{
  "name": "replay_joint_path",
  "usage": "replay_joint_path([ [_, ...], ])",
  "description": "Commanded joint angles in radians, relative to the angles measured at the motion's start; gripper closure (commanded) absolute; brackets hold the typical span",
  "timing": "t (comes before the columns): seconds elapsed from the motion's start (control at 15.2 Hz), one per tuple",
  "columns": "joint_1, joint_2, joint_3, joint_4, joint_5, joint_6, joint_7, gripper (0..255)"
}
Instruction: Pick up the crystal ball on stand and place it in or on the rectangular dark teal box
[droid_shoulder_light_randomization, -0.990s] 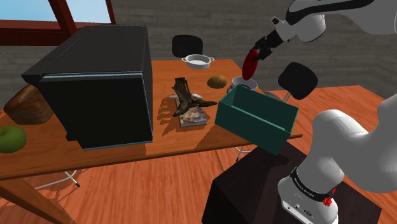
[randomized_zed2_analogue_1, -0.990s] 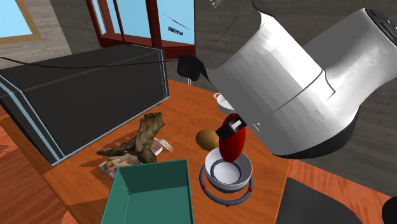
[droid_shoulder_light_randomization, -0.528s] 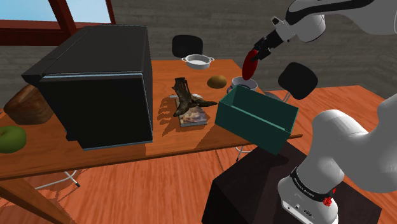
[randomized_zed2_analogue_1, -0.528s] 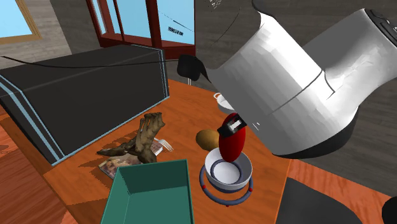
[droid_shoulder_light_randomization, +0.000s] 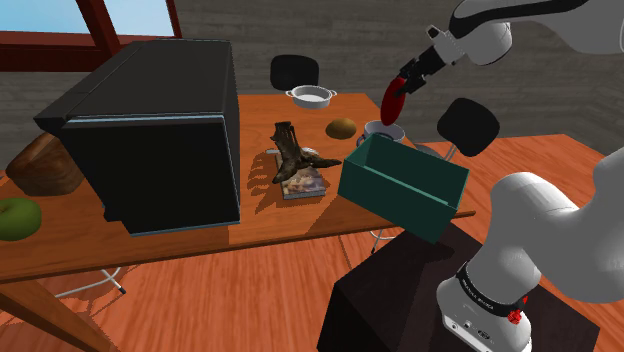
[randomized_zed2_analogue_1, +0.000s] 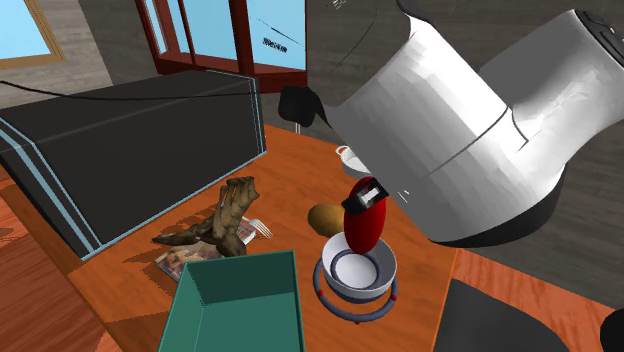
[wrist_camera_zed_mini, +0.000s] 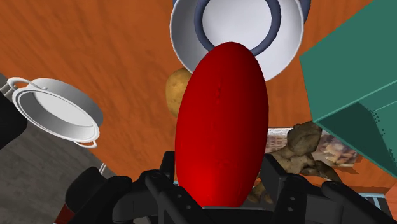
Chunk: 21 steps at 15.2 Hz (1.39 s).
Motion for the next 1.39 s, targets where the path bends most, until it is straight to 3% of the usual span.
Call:
replay_joint_path([
  [0.0,-0.01,0.001,0.014,0.014,-0.002,-0.017,0.009,255],
  [0.66,-0.052,0.007,0.087,0.114,-0.011,-0.128,0.066,255],
  [1.32,-0.056,0.021,0.123,0.236,-0.013,-0.243,0.117,255],
])
